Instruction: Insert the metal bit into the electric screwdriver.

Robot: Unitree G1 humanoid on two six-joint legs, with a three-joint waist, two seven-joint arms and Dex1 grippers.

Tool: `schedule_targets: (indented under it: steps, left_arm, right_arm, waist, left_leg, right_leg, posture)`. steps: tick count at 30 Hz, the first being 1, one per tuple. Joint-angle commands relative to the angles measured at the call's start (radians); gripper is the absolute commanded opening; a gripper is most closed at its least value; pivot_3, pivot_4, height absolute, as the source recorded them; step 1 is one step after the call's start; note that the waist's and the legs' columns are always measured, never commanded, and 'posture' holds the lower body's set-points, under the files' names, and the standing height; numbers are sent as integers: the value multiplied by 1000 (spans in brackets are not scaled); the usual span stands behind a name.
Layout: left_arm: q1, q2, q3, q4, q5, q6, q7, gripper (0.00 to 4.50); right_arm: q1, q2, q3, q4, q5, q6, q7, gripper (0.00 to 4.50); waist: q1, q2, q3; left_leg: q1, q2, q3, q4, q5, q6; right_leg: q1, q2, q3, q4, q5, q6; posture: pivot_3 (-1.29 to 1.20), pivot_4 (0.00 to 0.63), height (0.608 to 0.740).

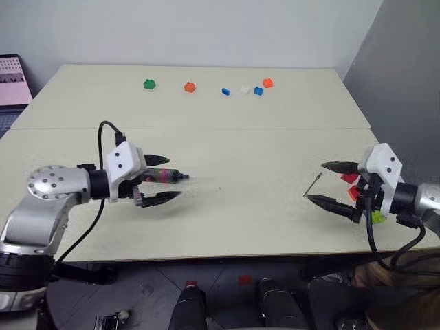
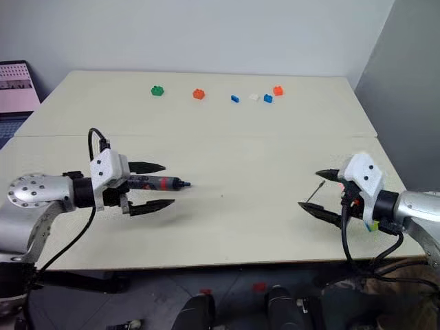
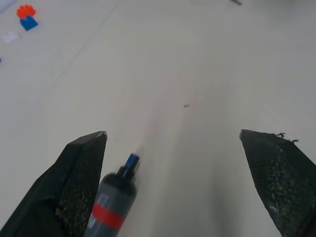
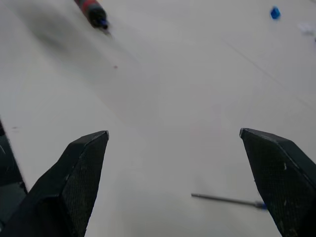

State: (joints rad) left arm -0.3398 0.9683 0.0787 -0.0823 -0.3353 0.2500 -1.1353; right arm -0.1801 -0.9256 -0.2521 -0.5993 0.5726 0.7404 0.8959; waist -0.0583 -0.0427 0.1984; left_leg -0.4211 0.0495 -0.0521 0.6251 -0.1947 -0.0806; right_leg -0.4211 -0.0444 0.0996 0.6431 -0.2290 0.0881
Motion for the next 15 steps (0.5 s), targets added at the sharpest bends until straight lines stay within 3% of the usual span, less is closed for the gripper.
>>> schedule_targets:
  steps: [1, 6, 9, 15]
  left_arm:
    - [-121, 71, -75, 97, 109, -87, -87, 4500]
    - [-306, 74, -219, 267, 241, -124, -194, 4500]
    - [-478, 13, -327, 412, 339, -148, -248, 4500]
    - [-652, -82, -414, 629, 433, -305, -310, 4500]
  right_arm:
    - [-27, -49, 9, -64, 86, 22, 70, 4483]
    - [-48, -41, 23, -79, 163, 48, 63, 4483]
    - [-40, -34, 27, -80, 181, 39, 64, 4483]
    - [-3, -20, 32, -117, 184, 38, 28, 4483]
  waist:
    - [7, -1, 1]
    - [14, -1, 1]
    - [21, -1, 1]
    - [26, -1, 1]
  left_leg:
    - [0, 0, 0, 0, 0, 0]
    - [-4, 0, 0, 0, 0, 0]
    - [-5, 0, 0, 0, 0, 0]
    - [-7, 0, -1, 1, 0, 0]
  right_leg:
    - [0, 0, 0, 0, 0, 0]
    - [-1, -1, -1, -2, 0, 0]
    - [-3, 0, -2, -1, 0, 0]
    - [-3, 0, -2, 0, 0, 0]
  posture:
    - [0, 150, 740]
    - [0, 150, 740]
    - [0, 150, 740]
    - [0, 150, 740]
